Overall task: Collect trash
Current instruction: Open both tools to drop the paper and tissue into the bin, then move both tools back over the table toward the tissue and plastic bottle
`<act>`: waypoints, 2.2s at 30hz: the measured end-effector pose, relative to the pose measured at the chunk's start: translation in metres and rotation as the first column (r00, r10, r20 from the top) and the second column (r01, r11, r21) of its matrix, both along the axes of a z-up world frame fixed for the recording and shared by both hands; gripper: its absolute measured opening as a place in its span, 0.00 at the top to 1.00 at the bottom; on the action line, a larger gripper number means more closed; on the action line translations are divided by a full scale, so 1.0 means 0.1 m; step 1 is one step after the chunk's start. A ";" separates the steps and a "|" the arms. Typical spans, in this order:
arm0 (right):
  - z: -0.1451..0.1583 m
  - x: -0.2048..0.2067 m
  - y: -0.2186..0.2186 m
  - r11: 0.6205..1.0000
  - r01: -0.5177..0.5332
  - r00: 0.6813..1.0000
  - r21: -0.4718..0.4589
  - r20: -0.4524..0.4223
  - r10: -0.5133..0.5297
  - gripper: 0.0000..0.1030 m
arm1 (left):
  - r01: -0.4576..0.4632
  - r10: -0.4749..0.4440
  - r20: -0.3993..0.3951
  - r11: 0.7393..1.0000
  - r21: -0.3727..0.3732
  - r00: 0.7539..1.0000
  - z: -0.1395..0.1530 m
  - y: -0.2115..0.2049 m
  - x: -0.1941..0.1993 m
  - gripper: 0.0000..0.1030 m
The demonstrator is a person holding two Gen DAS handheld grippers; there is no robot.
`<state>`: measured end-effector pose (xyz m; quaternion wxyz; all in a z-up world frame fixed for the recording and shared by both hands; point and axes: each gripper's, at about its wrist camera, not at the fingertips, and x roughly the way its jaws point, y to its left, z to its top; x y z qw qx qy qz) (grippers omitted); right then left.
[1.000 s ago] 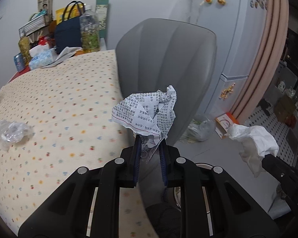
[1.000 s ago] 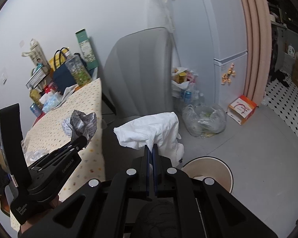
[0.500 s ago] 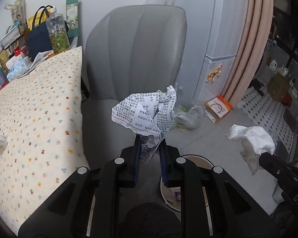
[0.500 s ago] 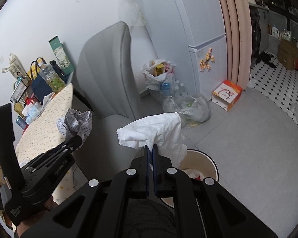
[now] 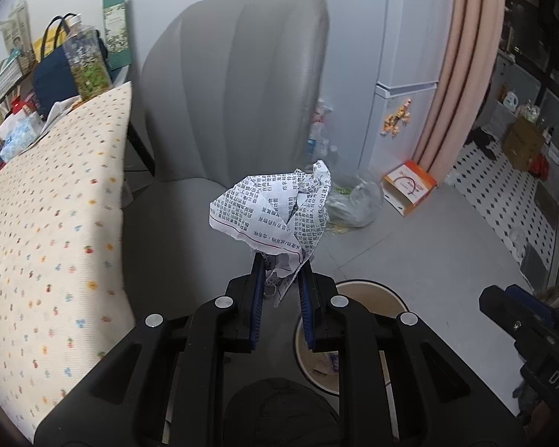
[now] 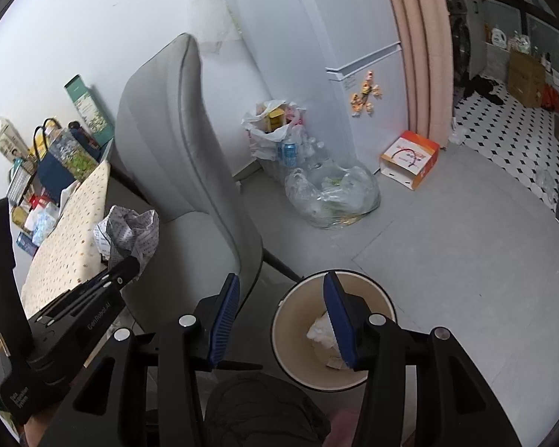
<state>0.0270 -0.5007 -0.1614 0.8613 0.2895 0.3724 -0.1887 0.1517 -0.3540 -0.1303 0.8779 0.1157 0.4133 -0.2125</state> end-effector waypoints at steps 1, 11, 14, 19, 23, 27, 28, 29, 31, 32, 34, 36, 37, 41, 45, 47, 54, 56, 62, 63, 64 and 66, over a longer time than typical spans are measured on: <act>0.00 -0.03 -0.04 1.000 0.012 1.000 0.003 0.000 -0.012 0.54 | 0.008 -0.008 -0.002 1.000 0.001 1.000 -0.01 -0.04 -0.01 0.83; 0.02 -0.28 -0.28 0.996 0.092 0.996 -0.005 0.006 -0.092 0.51 | 0.116 -0.119 -0.075 0.992 -0.041 0.990 -0.10 -0.36 -0.16 0.55; 0.02 -0.31 -0.29 0.995 0.095 0.995 -0.003 0.010 -0.095 0.51 | 0.121 -0.123 -0.051 0.992 -0.045 0.991 -0.04 -0.36 -0.19 0.40; 0.06 -0.29 -0.22 0.997 0.080 0.997 -0.005 0.019 -0.079 0.51 | 0.092 -0.095 -0.048 0.994 -0.052 0.994 0.04 -0.26 -0.15 0.29; 0.13 -0.25 -0.12 0.998 0.062 0.998 -0.021 0.028 -0.062 0.45 | 0.061 -0.062 -0.005 0.996 -0.061 0.998 0.17 -0.10 -0.15 0.21; 0.25 -0.22 0.02 0.998 0.038 0.998 -0.050 0.047 -0.035 0.31 | 0.014 -0.012 0.023 0.997 -0.072 1.000 0.28 0.12 -0.11 0.16; 0.28 -0.20 0.07 0.998 0.031 0.998 -0.058 0.051 -0.028 0.28 | 0.000 0.002 0.026 0.997 -0.077 1.000 0.31 0.19 -0.11 0.16; 0.31 -0.18 0.11 0.998 0.024 0.998 -0.064 0.055 -0.020 0.25 | -0.011 0.013 0.032 0.997 -0.081 0.999 0.34 0.25 -0.11 0.16; 0.38 -0.14 0.22 0.997 0.003 0.998 -0.077 0.061 0.001 0.21 | -0.030 0.034 0.045 0.996 -0.089 0.998 0.40 0.37 -0.11 0.14; 0.42 -0.11 0.27 0.996 -0.004 0.998 -0.087 0.062 0.010 0.18 | -0.044 0.050 0.055 0.994 -0.098 0.997 0.44 0.46 -0.11 0.09; 0.50 -0.07 0.38 0.994 -0.017 0.997 -0.105 0.071 0.025 0.13 | -0.069 0.078 0.073 0.990 -0.119 0.994 0.52 0.61 -0.11 0.08; 0.59 -0.03 0.50 0.992 -0.027 0.996 -0.122 0.081 0.037 0.09 | -0.097 0.109 0.079 0.985 -0.141 0.991 0.58 0.79 -0.10 0.07; 0.63 -0.01 0.56 0.991 -0.033 0.995 -0.130 0.087 0.044 0.08 | -0.106 0.119 0.080 0.983 -0.147 0.990 0.60 0.85 -0.09 0.07; 0.77 0.06 0.84 0.986 -0.070 0.991 -0.154 0.099 0.086 0.08 | -0.149 0.167 0.090 0.972 -0.181 0.982 0.71 1.20 -0.08 0.07; 0.89 0.14 1.14 0.977 -0.115 0.986 -0.180 0.102 0.134 0.08 | -0.195 0.220 0.102 0.958 -0.212 0.970 0.80 1.58 -0.10 0.06; 0.95 0.17 1.31 0.972 -0.137 0.981 -0.191 0.106 0.160 0.08 | -0.216 0.244 0.103 0.950 -0.227 0.964 0.83 1.75 -0.10 0.06; 1.10 0.26 1.83 0.950 -0.207 0.964 -0.235 0.114 0.238 0.08 | -0.296 0.335 0.104 0.914 -0.276 0.936 0.91 2.36 -0.14 0.06; 1.14 0.27 1.98 0.943 -0.225 0.959 -0.245 0.115 0.259 0.08 | -0.311 0.352 0.104 0.906 -0.288 0.930 0.92 2.50 -0.17 0.06; 1.21 0.27 2.27 0.927 -0.268 0.945 -0.263 0.115 0.306 0.08 | -0.346 0.392 0.104 0.887 -0.306 0.914 0.95 2.82 -0.23 0.06; 1.22 0.28 2.31 0.925 -0.272 0.943 -0.266 0.116 0.311 0.08 | -0.352 0.399 0.104 0.884 -0.309 0.911 0.95 2.87 -0.23 0.06; 1.23 0.28 2.36 0.922 -0.278 0.941 -0.269 0.117 0.318 0.08 | -0.357 0.405 0.104 0.881 -0.311 0.908 0.96 2.91 -0.24 0.06; 1.27 0.29 2.46 0.916 -0.292 0.935 -0.277 0.119 0.334 0.08 | -0.371 0.421 0.103 0.872 -0.318 0.901 0.96 3.02 -0.26 0.06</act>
